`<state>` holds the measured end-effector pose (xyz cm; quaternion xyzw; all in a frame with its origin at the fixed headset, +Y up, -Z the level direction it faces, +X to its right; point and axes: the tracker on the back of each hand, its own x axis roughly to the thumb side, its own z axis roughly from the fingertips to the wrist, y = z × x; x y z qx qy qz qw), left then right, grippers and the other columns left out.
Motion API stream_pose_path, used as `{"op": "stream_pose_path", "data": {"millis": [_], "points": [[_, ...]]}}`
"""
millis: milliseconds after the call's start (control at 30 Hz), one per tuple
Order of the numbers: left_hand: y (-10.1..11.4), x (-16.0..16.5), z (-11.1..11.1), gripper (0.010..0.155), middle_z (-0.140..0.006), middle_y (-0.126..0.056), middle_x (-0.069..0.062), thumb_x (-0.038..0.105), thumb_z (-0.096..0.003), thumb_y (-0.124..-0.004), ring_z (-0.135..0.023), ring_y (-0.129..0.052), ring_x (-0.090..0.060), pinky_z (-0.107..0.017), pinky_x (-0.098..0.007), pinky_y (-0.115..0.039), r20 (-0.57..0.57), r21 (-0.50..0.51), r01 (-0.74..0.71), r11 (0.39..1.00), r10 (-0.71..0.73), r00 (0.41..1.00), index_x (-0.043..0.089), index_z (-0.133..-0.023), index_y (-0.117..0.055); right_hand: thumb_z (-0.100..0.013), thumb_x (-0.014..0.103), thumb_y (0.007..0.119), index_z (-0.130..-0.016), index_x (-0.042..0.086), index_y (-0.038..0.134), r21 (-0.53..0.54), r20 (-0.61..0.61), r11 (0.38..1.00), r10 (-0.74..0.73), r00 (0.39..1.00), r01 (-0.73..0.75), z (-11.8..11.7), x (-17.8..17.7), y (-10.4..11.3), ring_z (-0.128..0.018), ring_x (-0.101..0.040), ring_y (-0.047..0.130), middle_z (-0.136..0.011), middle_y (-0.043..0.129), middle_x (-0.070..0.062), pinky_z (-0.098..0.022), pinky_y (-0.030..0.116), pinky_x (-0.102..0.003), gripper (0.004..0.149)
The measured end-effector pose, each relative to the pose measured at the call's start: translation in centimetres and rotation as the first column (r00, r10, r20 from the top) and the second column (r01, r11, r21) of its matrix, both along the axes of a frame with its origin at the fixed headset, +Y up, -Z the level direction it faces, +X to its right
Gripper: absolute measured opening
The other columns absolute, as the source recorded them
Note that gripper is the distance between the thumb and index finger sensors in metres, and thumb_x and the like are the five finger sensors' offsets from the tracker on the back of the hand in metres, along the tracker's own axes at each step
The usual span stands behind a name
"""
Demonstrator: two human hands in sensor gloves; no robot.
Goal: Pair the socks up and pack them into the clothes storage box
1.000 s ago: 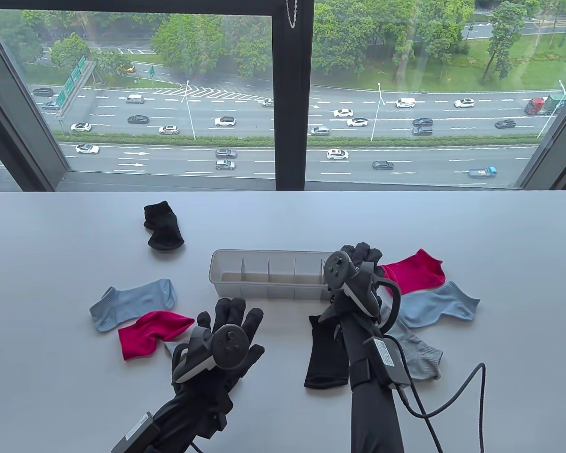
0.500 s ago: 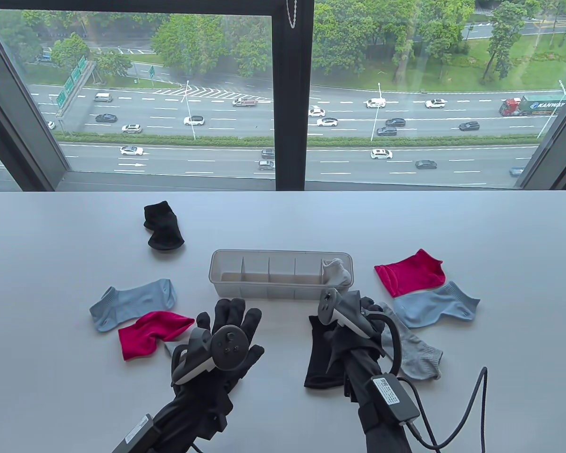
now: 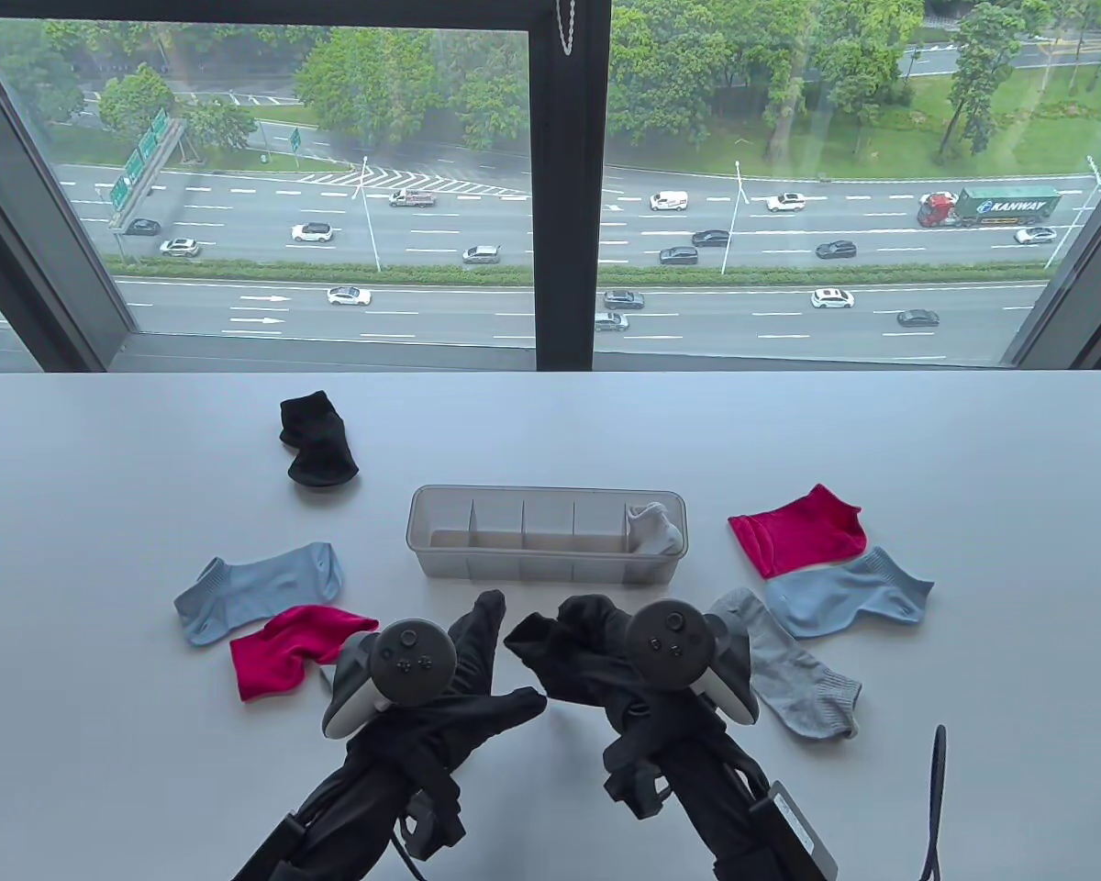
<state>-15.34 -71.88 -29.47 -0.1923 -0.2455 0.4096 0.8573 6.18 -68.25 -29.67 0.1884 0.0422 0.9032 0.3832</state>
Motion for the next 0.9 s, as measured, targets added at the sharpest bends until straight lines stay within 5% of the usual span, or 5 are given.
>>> {"op": "stream_pose_path", "data": {"millis": [100, 167, 333, 633, 900], "points": [[-0.3, 0.2, 0.0, 0.062, -0.119, -0.051, -0.018, 0.038, -0.0566, -0.074, -0.112, -0.041, -0.050, -0.074, -0.075, -0.035, -0.081, -0.054, -0.156, 0.986, 0.151, 0.985, 0.018, -0.111, -0.051, -0.056, 0.031, 0.080, -0.112, 0.009, 0.043, -0.053, -0.046, 0.992, -0.115, 0.992, 0.112, 0.4, -0.8, 0.2, -0.079, -0.029, 0.080, -0.084, 0.079, -0.005, -0.068, 0.068, -0.053, 0.071], [-0.4, -0.2, -0.1, 0.038, -0.113, -0.067, -0.020, 0.027, -0.0575, -0.073, -0.109, -0.051, -0.050, -0.074, -0.073, -0.041, -0.167, -0.036, -0.200, 0.979, 0.191, 0.967, 0.014, -0.094, -0.075, -0.056, 0.033, 0.080, -0.100, 0.020, 0.068, -0.055, -0.029, 0.990, -0.134, 0.991, 0.132, 0.3, -0.2, -0.1, -0.074, -0.026, 0.082, -0.077, 0.081, -0.003, -0.066, 0.070, -0.053, 0.048], [-0.1, 0.4, -0.2, 0.042, -0.080, -0.096, -0.015, 0.025, -0.0577, -0.072, -0.079, -0.091, -0.045, -0.070, -0.069, -0.059, -0.044, -0.074, -0.147, 0.986, 0.144, 0.989, 0.016, -0.098, -0.064, -0.058, 0.034, 0.077, -0.095, 0.025, 0.067, -0.067, 0.086, 0.952, -0.292, 0.953, 0.298, -0.3, 1.9, -0.7, -0.078, -0.030, 0.092, -0.087, 0.089, -0.008, -0.063, 0.079, -0.049, 0.040], [-1.0, 1.1, -0.4, 0.040, -0.077, -0.095, -0.017, 0.025, -0.0570, -0.074, -0.061, -0.098, -0.040, -0.063, -0.064, -0.069, -0.086, -0.091, 0.153, 0.984, -0.161, 0.983, 0.012, -0.095, -0.075, -0.056, 0.029, 0.080, -0.095, 0.024, 0.067, 0.108, 0.263, 0.878, -0.478, 0.838, 0.466, -0.7, 7.3, 0.5, -0.068, -0.024, 0.096, -0.081, 0.091, -0.008, -0.059, 0.082, -0.044, 0.041], [0.6, 0.1, -0.1, 0.086, -0.121, -0.029, -0.026, 0.047, -0.0553, -0.072, -0.110, -0.035, -0.054, -0.074, -0.075, -0.037, -0.078, 0.015, -0.078, 0.997, 0.079, 0.994, 0.015, -0.114, -0.017, -0.056, 0.029, 0.082, -0.094, 0.019, 0.068, -0.102, 0.062, 0.950, -0.291, 0.955, 0.296, -0.9, 4.3, -1.1, -0.068, -0.024, 0.096, -0.081, 0.091, -0.010, -0.058, 0.082, -0.045, 0.042]]}}
